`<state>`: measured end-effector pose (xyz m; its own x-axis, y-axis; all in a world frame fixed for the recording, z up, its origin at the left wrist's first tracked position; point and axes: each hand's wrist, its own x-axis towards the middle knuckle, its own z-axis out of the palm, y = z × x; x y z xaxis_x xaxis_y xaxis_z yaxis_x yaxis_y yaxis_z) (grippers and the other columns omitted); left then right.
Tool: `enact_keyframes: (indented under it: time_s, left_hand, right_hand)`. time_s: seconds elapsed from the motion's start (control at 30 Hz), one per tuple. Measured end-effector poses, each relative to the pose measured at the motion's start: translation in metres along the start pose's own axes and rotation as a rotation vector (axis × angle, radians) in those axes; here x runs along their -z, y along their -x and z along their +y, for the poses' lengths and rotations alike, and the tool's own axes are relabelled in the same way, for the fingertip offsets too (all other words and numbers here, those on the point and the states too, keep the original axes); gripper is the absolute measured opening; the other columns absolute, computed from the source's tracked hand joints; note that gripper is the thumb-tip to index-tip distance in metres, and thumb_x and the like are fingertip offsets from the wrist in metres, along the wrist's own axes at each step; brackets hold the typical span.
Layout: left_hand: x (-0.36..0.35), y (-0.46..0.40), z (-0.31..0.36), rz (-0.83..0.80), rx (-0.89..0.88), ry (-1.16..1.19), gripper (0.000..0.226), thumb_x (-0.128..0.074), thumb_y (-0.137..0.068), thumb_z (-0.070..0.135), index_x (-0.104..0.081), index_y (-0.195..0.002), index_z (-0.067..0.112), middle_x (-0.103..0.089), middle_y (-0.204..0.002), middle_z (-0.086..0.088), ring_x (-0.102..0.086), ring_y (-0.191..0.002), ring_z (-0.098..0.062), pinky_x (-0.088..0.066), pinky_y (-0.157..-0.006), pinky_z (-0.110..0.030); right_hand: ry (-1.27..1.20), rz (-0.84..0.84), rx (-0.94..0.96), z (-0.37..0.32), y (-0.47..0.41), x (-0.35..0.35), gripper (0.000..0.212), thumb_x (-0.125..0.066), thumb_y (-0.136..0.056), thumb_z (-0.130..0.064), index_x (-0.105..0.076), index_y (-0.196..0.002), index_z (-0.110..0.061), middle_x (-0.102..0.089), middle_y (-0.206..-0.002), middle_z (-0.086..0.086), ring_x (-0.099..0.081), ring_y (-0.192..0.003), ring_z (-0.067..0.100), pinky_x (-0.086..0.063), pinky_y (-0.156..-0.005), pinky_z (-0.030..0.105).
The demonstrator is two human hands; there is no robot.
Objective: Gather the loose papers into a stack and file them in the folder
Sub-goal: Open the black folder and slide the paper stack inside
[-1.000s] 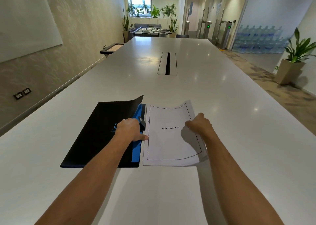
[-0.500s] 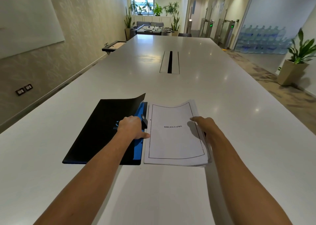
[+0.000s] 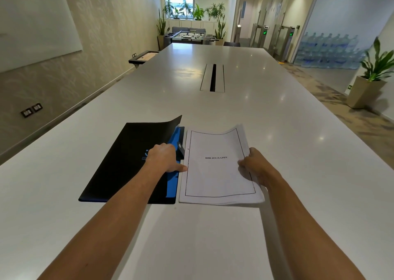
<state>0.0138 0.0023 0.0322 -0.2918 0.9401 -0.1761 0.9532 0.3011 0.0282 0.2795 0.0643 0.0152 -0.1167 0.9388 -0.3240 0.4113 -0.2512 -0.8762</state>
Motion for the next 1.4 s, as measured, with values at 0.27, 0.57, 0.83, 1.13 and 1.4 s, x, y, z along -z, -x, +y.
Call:
enact_keyframes:
  time_s: [0.27, 0.57, 0.83, 1.13, 1.4]
  left_hand:
    - [0.015, 0.009, -0.010, -0.038, -0.010, 0.126, 0.034, -0.058, -0.090, 0.020, -0.047, -0.120, 0.011, -0.055, -0.102, -0.008, -0.060, -0.084, -0.018, -0.055, -0.077, -0.030]
    - [0.028, 0.011, 0.006, 0.076, -0.040, 0.196, 0.034, -0.049, -0.093, 0.014, -0.046, -0.126, 0.009, -0.059, -0.102, -0.009, -0.058, -0.076, -0.016, -0.052, -0.069, -0.030]
    - [0.031, 0.016, 0.029, 0.098, -0.041, 0.189, 0.021, -0.050, -0.093, 0.016, -0.048, -0.113, 0.010, -0.049, -0.085, -0.003, -0.052, -0.068, -0.013, -0.036, -0.055, -0.022]
    - [0.034, 0.023, 0.051, 0.061, -0.098, 0.210, 0.026, -0.048, -0.093, 0.012, -0.046, -0.119, 0.009, -0.057, -0.111, -0.013, -0.059, -0.087, -0.021, -0.047, -0.066, -0.027]
    - [0.034, 0.031, 0.071, 0.085, -0.135, 0.197, 0.034, -0.050, -0.092, 0.014, -0.044, -0.126, 0.009, -0.056, -0.111, -0.012, -0.055, -0.079, -0.016, -0.048, -0.068, -0.027]
  right_hand:
    - [-0.281, 0.079, 0.098, -0.012, 0.015, 0.017, 0.023, -0.049, -0.093, 0.001, -0.046, -0.114, -0.007, -0.053, -0.089, 0.014, -0.050, -0.061, 0.014, -0.050, -0.048, 0.018]
    - [-0.160, 0.326, 0.346, -0.049, 0.039, 0.004, 0.037, -0.047, -0.092, -0.010, -0.039, -0.128, -0.015, -0.060, -0.105, 0.012, -0.062, -0.081, 0.026, -0.056, -0.073, 0.041]
    - [0.108, 0.243, 0.390, -0.059, 0.048, -0.020, 0.029, -0.043, -0.091, -0.007, -0.037, -0.120, -0.006, -0.053, -0.097, 0.011, -0.048, -0.069, 0.010, -0.034, -0.051, 0.024]
    - [0.211, 0.105, 0.334, -0.060, 0.046, -0.030, 0.031, -0.042, -0.089, -0.003, -0.038, -0.119, -0.001, -0.046, -0.082, 0.003, -0.044, -0.067, 0.012, -0.031, -0.050, 0.025]
    - [0.188, 0.053, 0.276, -0.055, 0.039, -0.043, 0.045, -0.049, -0.091, -0.003, -0.034, -0.132, -0.007, -0.049, -0.127, 0.017, -0.052, -0.101, 0.027, -0.049, -0.080, 0.034]
